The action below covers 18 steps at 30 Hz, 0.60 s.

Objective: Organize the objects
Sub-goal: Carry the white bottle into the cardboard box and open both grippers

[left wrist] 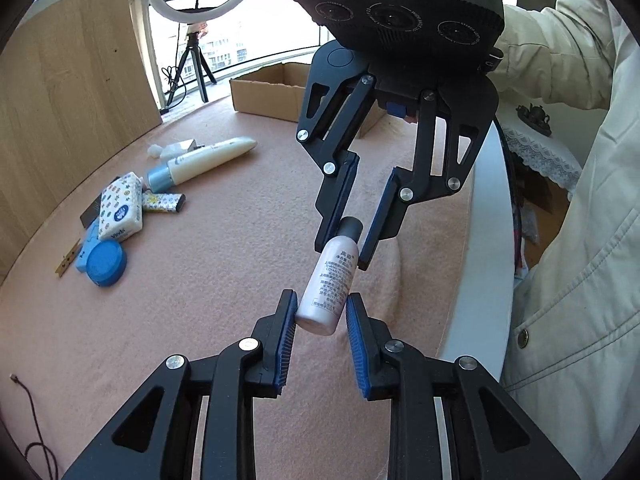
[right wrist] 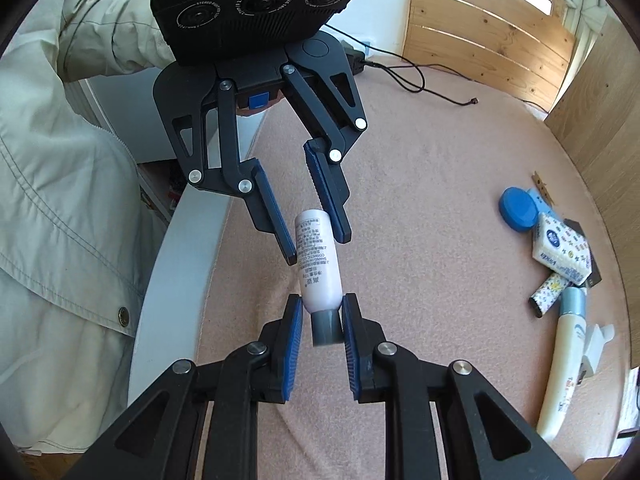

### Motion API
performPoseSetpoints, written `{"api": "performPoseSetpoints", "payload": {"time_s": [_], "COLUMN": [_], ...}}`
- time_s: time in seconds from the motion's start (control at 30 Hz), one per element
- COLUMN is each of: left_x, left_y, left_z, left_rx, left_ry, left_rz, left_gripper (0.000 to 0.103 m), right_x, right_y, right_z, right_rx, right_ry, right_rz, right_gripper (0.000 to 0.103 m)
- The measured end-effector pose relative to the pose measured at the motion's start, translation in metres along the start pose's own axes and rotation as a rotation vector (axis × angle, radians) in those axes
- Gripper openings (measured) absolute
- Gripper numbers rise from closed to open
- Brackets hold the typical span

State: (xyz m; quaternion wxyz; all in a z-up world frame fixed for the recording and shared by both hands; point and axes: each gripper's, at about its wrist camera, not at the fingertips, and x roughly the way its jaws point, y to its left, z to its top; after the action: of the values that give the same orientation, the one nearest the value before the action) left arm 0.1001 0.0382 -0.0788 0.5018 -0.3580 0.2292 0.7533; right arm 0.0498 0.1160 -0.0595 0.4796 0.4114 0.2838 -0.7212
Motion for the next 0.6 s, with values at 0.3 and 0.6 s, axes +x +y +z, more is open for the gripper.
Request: {"api": "performPoseSetpoints", "payload": {"time_s": [0.3,0.6], "left_x": [0.000,0.047], "left_y": [-0.013,-0.046], "left_z": [0.065,0.152], "left_rx": [0.037,0.032], "left_ry": [0.009,0.032], "left_rz": [0.075,0.130], "left_gripper": [0.027,0.027], "right_x": [-0.055,-0.119], "right_y": [-0.008,-0.015], "right_z": [-0.017,-0.091], "right_rx": [-0.071,-0.130], "right_ry": [-0.065,-0.101], "right_rz": [-0.076,-0.095], "right_gripper": [0.018,0.018]}}
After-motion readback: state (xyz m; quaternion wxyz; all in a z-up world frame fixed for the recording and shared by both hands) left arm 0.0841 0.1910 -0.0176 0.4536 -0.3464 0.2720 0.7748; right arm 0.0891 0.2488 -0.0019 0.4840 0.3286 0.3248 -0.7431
